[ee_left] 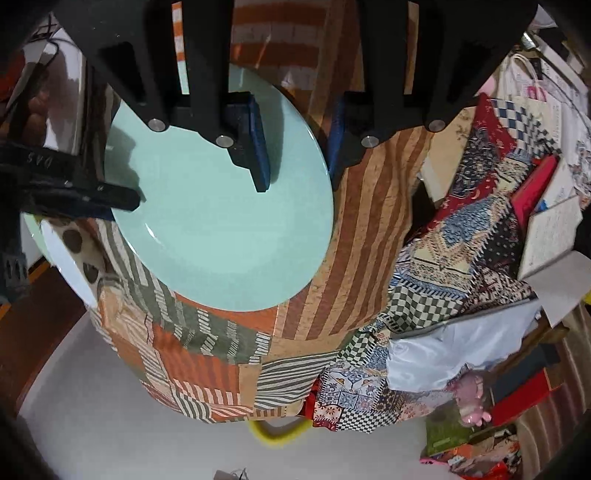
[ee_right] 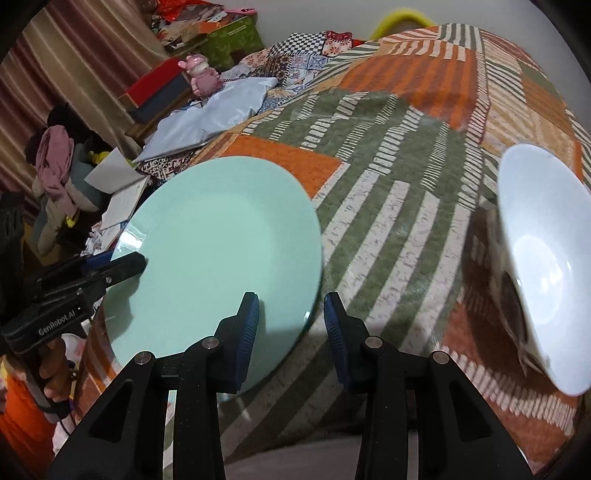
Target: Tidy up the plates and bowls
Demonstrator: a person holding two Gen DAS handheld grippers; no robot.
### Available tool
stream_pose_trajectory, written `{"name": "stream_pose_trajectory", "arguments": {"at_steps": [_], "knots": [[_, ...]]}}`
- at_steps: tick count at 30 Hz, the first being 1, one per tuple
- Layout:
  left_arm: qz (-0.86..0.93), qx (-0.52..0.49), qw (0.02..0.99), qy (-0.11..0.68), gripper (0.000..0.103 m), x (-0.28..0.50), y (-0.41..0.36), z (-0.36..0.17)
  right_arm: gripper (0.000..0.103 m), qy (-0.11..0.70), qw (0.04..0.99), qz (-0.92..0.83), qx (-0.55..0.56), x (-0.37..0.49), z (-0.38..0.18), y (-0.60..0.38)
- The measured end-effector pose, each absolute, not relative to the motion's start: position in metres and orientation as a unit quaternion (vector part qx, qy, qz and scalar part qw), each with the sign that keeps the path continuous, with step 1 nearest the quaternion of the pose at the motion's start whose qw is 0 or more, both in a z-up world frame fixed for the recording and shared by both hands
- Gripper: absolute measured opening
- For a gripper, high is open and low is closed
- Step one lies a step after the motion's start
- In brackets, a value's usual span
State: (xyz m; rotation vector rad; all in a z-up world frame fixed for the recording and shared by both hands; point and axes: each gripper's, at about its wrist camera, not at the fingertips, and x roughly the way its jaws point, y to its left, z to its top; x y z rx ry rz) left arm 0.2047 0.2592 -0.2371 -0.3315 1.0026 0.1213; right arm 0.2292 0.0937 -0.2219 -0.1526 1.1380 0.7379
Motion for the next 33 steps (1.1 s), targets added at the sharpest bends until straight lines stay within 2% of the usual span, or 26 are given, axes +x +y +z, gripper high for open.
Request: {"name": "stream_pose_trajectory", "arguments": {"at_steps": [10,33], "knots": [[0.064,-0.136,0.870,0.470,0.029,0.200,0.249,-0.228,0.030,0.517,0.780,0.344,-0.076,0.225,-0.216,0.095],[0.051,-0.105,0.901,0.417,0.029,0.159,0.197,-0.160,0.030,0.447,0.826,0.340,-0.053,0.186,-0.163,0.046]]}}
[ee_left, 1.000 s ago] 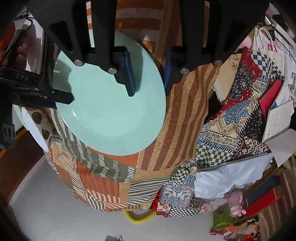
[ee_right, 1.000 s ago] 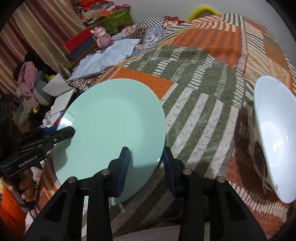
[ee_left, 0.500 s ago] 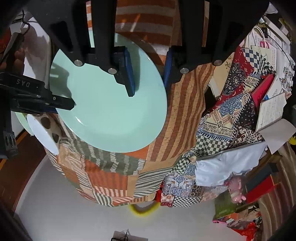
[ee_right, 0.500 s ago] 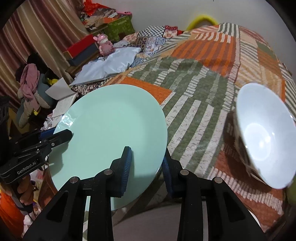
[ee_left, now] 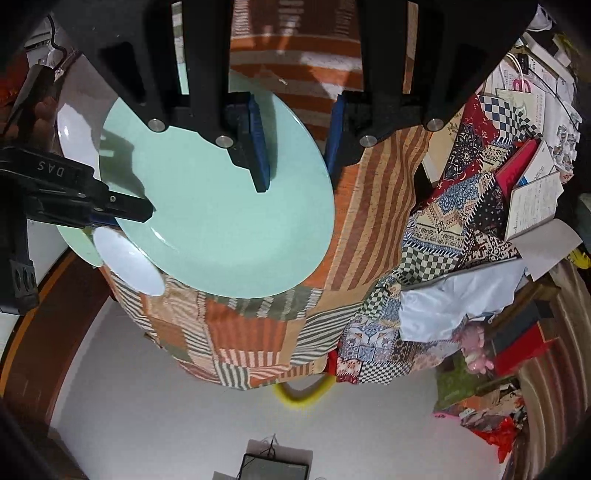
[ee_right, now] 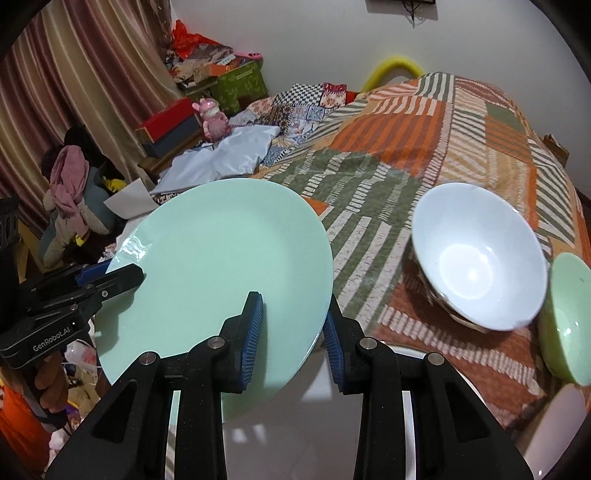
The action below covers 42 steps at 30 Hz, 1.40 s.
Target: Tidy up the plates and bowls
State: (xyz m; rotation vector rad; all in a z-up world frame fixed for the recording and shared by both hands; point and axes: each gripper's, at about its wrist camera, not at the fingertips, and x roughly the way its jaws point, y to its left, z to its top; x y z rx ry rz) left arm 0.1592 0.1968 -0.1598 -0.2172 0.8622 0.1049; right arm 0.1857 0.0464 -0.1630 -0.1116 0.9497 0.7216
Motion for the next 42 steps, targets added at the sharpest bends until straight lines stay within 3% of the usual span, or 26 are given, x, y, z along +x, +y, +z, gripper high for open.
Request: {"name": "stream_pose_trajectory", "arguments": {"at_steps": [18,42], "knots": [[0.031,-0.083,0.910,0.405,0.029,0.132,0.142,-0.135,0.030,0.425,0.844,0.325,-0.029,0.154,-0.149,0.001],[-0.012,-0.076,0.897,0.436,0.029,0.129,0.079,-0.157,0.030,0.444,0.849,0.286,0.023,0.124,-0.171,-0.070]]}}
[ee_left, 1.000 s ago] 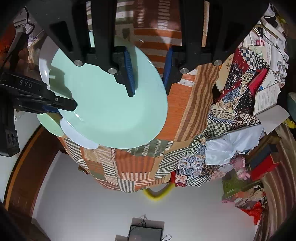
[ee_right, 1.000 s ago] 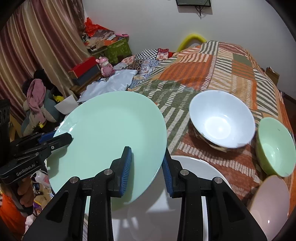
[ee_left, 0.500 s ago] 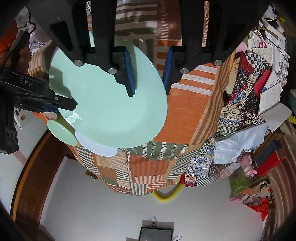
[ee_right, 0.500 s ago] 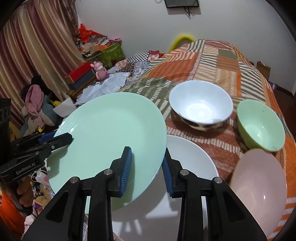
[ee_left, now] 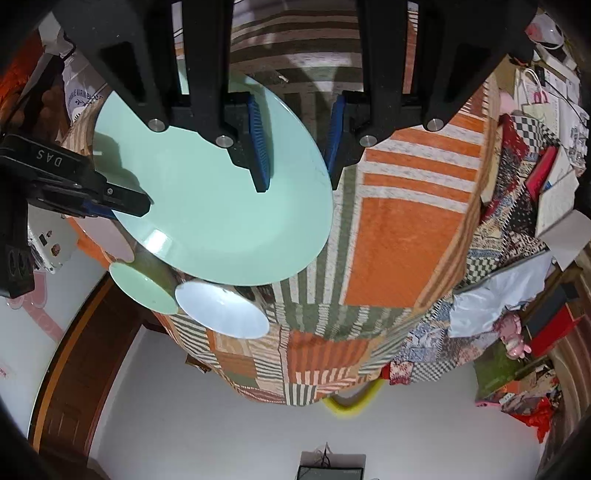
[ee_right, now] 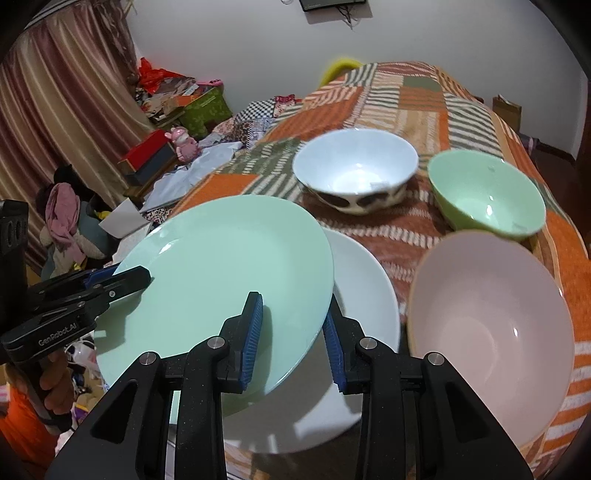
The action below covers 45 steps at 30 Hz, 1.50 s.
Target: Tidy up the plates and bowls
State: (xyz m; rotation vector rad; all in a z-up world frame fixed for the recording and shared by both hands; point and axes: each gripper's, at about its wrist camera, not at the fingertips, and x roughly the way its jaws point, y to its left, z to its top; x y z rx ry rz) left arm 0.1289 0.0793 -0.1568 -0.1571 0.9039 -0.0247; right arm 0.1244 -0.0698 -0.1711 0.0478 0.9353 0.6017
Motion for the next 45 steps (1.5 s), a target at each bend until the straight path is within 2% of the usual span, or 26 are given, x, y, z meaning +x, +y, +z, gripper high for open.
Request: {"name": "stream_pose_trajectory", "arguments": {"at_steps": [14,36,45], "knots": [[-0.022,-0.093,0.888,0.449,0.029,0.133,0.075,-0.176,0.030,0.429,0.865,0.261,-0.004,0.106,-0.176,-0.073],[-0.021,-0.092,0.880,0.466,0.029,0.147,0.072,-0.200,0.030,0.457,0.857,0.233,0.049,0.106,-0.199,-0.078],[-0.019,-0.088,0.876,0.474,0.029,0.159,0.064,-0.210,0.030,0.437,0.870,0.224,0.043,0.098,-0.197,-0.082]]}}
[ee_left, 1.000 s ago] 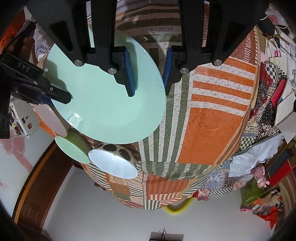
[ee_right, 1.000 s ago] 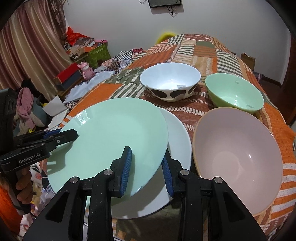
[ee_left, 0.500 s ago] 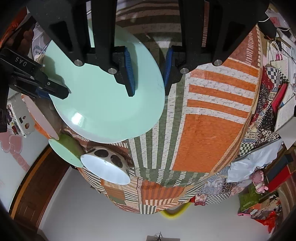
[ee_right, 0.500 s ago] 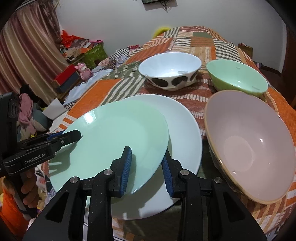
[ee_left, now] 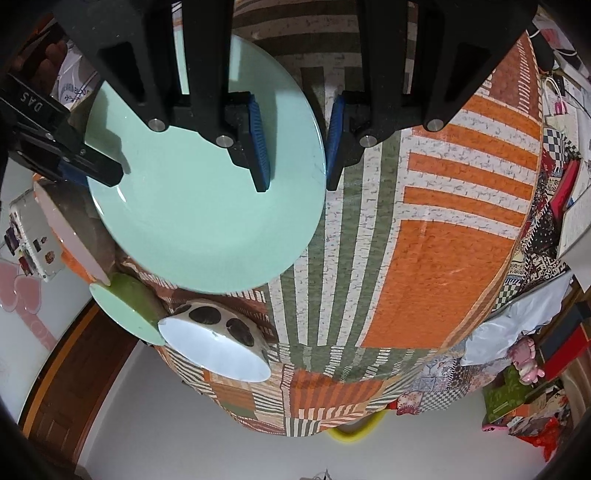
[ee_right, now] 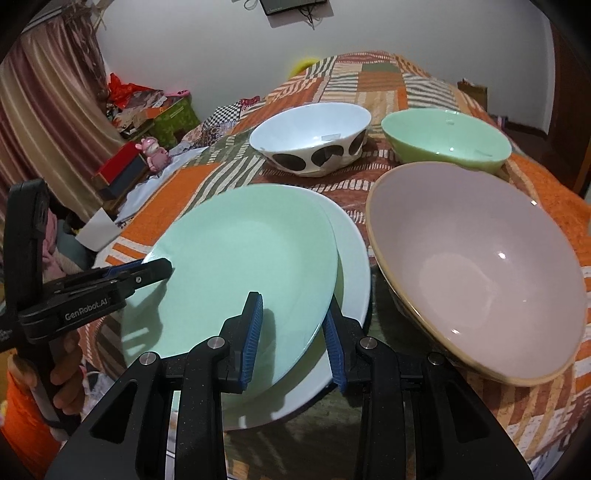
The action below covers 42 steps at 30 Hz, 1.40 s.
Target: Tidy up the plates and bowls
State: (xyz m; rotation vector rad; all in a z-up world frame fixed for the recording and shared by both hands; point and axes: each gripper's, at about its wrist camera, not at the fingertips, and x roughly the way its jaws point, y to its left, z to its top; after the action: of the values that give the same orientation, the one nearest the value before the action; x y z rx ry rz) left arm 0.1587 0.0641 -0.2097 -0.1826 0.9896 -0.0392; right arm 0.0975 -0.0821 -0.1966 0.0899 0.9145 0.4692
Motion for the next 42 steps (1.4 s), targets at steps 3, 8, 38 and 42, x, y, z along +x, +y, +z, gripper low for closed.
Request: {"name": "stream_pose_trajectory", "arguments": {"at_steps": [3,8,38,42], "knots": [[-0.016,-0.079,0.877,0.473,0.029,0.159,0.061,-0.210,0.030,0.435,0.871,0.224,0.040,0.096,-0.195,-0.084],[-0.015,-0.079,0.879,0.470,0.029,0.157,0.061,-0.207,0.029,0.437,0.869,0.226,0.044,0.096,-0.193,-0.089],[-0.072,-0.025,0.919,0.386,0.047,0.127,-0.002,-0.125,0.034,0.338,0.918,0.207,0.025,0.078,-0.122,-0.136],[-0.088,-0.011,0.921,0.379,0.054,0.134,-0.023,-0.118,0.043,0.332,0.924,0.186,0.030,0.083,-0.118,-0.157]]}}
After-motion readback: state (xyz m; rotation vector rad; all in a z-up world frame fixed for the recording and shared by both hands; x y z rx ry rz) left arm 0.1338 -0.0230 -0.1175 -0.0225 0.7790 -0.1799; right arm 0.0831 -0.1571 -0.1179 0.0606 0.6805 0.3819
